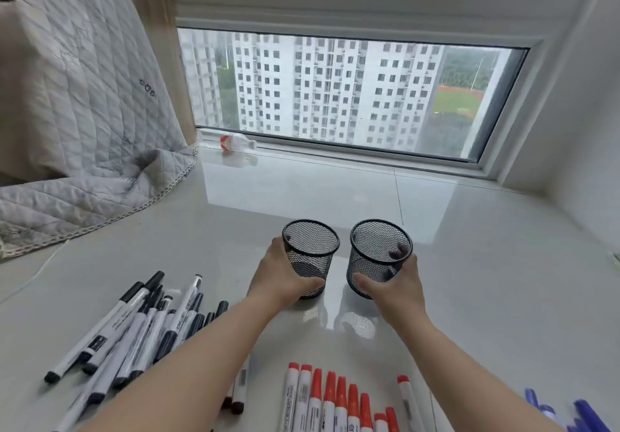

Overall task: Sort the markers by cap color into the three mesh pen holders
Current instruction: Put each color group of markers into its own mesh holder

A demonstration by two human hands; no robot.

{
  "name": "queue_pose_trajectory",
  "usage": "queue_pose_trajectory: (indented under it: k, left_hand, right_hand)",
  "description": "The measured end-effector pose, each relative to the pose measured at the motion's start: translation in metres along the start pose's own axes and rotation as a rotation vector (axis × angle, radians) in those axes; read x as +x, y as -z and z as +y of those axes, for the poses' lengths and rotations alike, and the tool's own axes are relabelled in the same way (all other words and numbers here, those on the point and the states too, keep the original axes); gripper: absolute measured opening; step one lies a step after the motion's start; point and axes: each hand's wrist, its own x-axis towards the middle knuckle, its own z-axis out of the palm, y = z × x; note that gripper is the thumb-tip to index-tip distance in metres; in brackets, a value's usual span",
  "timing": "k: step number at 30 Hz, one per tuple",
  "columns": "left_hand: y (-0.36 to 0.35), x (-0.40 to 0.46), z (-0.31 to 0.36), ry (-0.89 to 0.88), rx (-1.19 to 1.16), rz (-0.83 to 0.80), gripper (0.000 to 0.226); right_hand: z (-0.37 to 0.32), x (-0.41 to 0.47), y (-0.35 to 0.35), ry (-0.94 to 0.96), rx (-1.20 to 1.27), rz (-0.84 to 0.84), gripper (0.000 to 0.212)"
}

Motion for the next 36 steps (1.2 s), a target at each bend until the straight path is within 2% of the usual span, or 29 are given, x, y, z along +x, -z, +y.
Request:
queue_pose_trajectory:
  k: [8, 13, 26, 30, 34, 36]
  left_hand:
    - [0.0, 0.033, -0.018, 0.0, -0.017, 0.014, 0.084]
    - [-0.002, 0.043, -0.023, -0.001, -0.021, 0.012, 0.085]
    - [0.0, 0.047, -0.025, 0.054, -0.047, -0.016, 0.078]
    - [0.003, 0.047, -0.021, 0.07, -0.021, -0.041, 0.087]
    - [0.009, 0.03, -0.018, 0.024, 0.022, -0.074, 0.109]
    - [0.012, 0.017, -0.018, 0.075, 0.071, -0.027, 0.107]
  right_hand:
    - [0.014, 0.027, -0.029, -0.002, 0.053, 0.023, 0.066]
    - [0.023, 0.031, -0.036, 0.021, 0.006, -0.005, 0.064]
    - [0.027, 0.03, -0.038, 0.072, -0.048, 0.068, 0.071]
    - [0.026, 0.03, -0.038, 0.062, -0.041, 0.075, 0.075]
    - [0.024, 0.026, -0.03, 0.031, -0.052, 0.029, 0.087]
    - [0.024, 0.017, -0.021, -0.027, -0.05, 0.005, 0.091]
